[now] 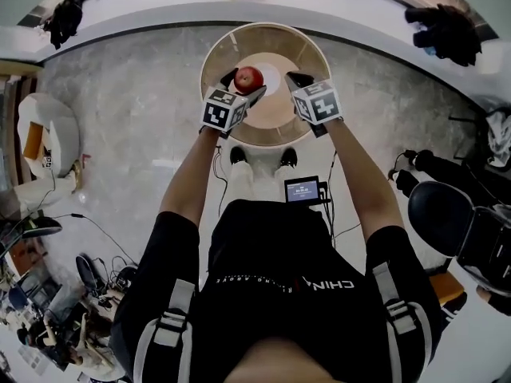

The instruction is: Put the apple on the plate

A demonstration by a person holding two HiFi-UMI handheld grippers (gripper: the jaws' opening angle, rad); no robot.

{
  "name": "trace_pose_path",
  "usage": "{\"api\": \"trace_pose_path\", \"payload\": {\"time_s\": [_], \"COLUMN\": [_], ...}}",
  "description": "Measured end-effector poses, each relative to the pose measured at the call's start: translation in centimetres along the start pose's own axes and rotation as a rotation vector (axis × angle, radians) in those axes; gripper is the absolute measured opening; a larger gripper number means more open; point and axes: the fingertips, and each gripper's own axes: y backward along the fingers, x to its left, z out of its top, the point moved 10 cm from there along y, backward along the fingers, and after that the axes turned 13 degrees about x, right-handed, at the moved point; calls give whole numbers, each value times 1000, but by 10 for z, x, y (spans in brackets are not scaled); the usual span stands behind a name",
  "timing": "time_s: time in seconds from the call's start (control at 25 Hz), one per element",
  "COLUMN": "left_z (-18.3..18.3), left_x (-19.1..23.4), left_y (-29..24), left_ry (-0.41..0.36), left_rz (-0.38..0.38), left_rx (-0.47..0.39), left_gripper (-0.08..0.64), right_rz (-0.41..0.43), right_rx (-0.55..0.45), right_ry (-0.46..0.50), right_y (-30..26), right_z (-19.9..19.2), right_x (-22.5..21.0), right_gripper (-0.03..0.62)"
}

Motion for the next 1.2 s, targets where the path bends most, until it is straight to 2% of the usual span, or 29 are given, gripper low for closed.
{"api": "trace_pose_path", "payload": {"time_s": [0.12,0.24,0.48,0.6,0.76,1.2], "left_z": [-12,-38,-85,-104,-117,-134], "left_x": [29,53,84,98,107,118], "left_y": [-56,-120,-249,-297,-327,-359], "left_ry": [-18,-37,-88,-88,-82,-52], "left_rz": [8,2,10,12,20,73], "left_rx": [28,68,133,165,164,156], "left_gripper": [399,399,399,399,399,399], "right_rz": [37,43,-14,-20,-4,30], "right_rx": [-2,30,75,87,100,133], "right_ry": [-10,-20,-34,-64,-80,-85], "right_y": [-53,-112,-224,-261,-291,-325], "right_z": [0,-17,-65,-81,-90,-102], "right_x": [-19,-36,-90,-108,-113,-115], "right_gripper": [32,32,32,33,34,33]}}
